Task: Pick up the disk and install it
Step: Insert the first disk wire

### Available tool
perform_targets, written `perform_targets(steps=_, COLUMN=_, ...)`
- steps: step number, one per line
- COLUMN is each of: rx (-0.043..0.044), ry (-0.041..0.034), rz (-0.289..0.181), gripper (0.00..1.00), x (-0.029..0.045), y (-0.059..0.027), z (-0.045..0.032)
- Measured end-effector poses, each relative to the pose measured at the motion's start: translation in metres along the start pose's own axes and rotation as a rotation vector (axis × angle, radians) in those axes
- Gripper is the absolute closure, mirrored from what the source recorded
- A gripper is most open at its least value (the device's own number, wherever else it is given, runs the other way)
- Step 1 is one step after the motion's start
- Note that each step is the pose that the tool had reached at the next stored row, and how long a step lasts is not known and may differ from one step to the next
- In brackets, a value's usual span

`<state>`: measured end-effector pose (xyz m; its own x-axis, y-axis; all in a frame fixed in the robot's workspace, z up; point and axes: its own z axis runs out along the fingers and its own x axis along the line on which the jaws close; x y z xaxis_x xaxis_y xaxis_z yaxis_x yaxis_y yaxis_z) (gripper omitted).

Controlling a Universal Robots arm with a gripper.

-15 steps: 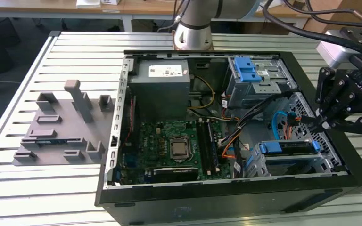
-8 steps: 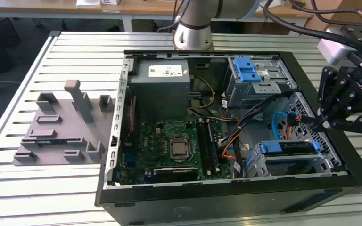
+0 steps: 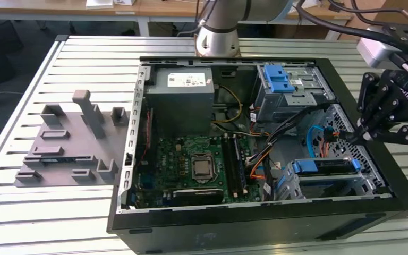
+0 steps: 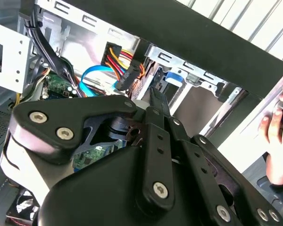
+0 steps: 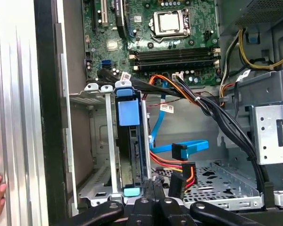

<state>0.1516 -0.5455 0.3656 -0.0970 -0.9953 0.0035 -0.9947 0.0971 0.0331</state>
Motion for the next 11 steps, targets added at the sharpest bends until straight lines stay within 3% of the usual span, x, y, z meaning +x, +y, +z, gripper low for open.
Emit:
perform_targets(steps=1, rx=-0.0022, ry=0.0031, rz=0.000, gripper=0.89, x=-0.0015, y=0.0000, z=-0.0001)
perform_targets(steps=2, rx=-0.0099, ry=0.0066, rz=0.000, gripper=0.89, x=-0.0029, y=0.0002, z=-0.0001)
perform_targets(steps=6, rx=-0.0529, ry=0.0126, rz=0.002, gripper=0.89, x=-0.0077, y=0.0004, z=-0.0001)
perform_targets(steps=11, rx=-0.0592, ry=0.0099, rz=0.014, gripper=0.89, x=-0.0117, y=-0.0001, z=0.0011)
